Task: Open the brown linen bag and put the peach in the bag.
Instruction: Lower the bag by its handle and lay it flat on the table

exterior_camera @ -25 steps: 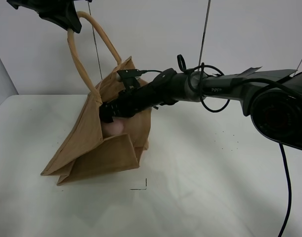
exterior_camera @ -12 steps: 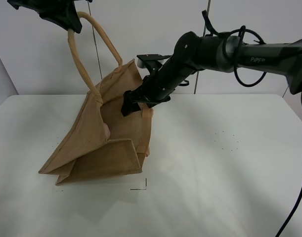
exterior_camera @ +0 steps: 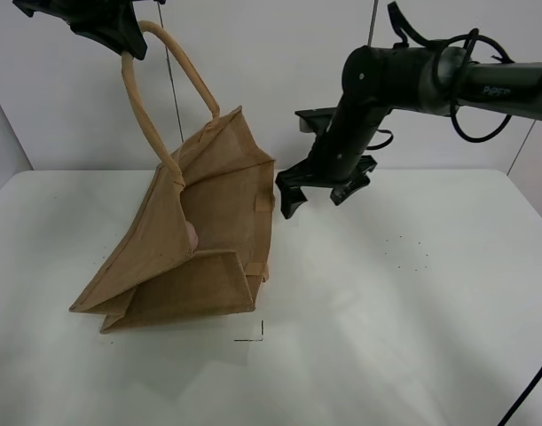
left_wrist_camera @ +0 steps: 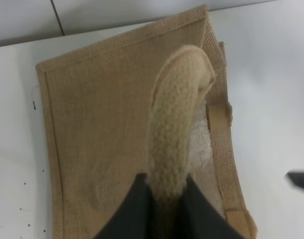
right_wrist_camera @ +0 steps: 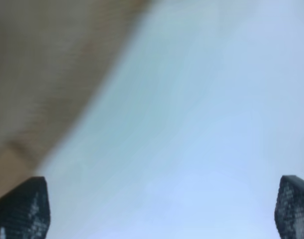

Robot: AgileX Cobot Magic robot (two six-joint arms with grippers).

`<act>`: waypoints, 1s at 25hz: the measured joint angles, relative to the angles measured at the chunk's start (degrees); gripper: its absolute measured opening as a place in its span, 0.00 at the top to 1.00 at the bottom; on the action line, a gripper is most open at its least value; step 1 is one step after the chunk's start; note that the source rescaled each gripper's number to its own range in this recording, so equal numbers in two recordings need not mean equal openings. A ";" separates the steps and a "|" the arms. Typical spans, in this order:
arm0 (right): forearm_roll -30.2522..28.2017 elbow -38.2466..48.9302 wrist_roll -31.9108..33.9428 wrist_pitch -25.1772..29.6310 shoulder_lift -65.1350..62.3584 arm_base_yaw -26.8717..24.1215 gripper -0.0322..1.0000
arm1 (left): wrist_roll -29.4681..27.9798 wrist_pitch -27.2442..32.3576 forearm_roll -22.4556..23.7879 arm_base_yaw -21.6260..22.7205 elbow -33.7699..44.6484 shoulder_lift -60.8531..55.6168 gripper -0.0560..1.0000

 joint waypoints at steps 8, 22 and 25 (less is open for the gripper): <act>-2.70 0.00 0.19 0.81 0.00 -16.54 0.00 | 0.06 0.00 0.00 0.00 0.00 0.00 0.95; -4.89 -0.04 0.35 10.91 0.00 -26.01 0.00 | 0.11 0.00 0.00 0.00 0.00 0.00 0.95; -5.85 0.82 1.08 11.89 -0.66 -26.01 0.00 | 0.11 0.00 0.00 0.00 0.00 0.00 0.95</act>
